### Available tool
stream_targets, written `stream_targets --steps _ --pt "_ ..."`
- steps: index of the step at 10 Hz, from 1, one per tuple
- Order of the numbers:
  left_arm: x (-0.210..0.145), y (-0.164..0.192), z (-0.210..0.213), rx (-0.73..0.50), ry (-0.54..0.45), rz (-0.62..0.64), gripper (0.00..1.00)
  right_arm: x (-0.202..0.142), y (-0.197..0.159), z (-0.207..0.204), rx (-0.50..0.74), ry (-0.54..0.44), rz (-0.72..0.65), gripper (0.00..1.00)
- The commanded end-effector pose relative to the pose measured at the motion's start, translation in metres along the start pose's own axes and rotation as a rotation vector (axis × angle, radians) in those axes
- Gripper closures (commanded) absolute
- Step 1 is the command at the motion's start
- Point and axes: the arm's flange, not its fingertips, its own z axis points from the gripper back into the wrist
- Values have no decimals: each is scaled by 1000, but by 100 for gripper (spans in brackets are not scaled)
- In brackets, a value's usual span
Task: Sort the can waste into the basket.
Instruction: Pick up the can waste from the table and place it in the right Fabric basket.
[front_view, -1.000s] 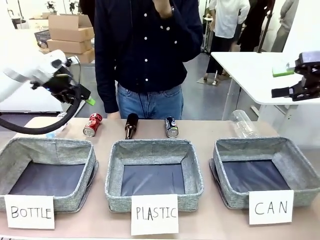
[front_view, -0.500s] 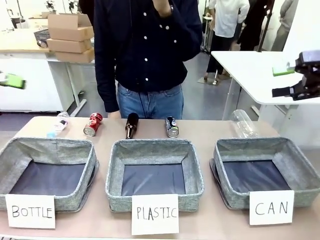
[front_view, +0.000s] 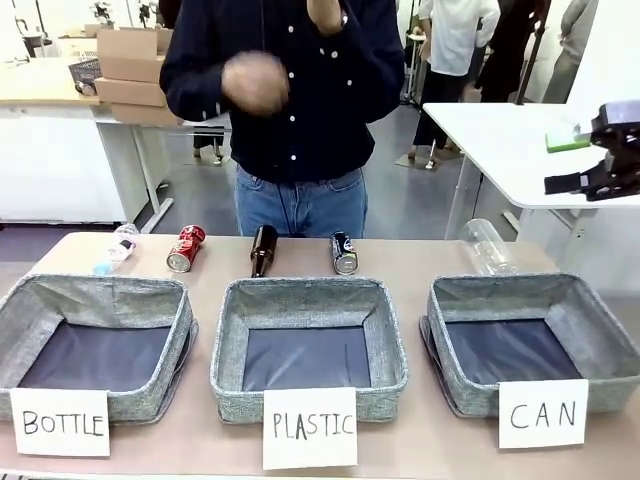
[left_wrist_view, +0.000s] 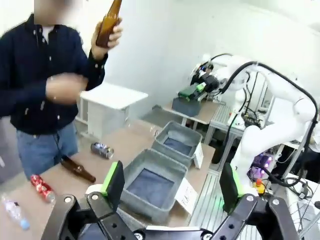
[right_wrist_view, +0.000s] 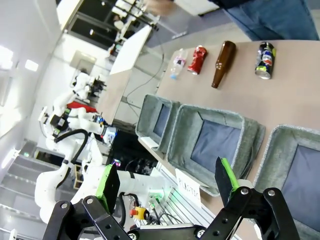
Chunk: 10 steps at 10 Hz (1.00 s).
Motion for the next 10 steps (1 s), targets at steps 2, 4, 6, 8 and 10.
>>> stream_targets --steps 2,4,6,8,10 --pt "5 9 -18 22 61 13 0 3 0 -2 27 -15 26 0" --pt "5 9 -18 22 61 13 0 3 0 -2 27 -15 26 0" --pt "5 9 -18 22 61 13 0 3 0 -2 27 -15 26 0" --pt "5 9 -18 22 61 13 0 3 0 -2 27 -15 26 0" --pt "5 9 -18 22 61 13 0 3 0 -2 27 -15 26 0"
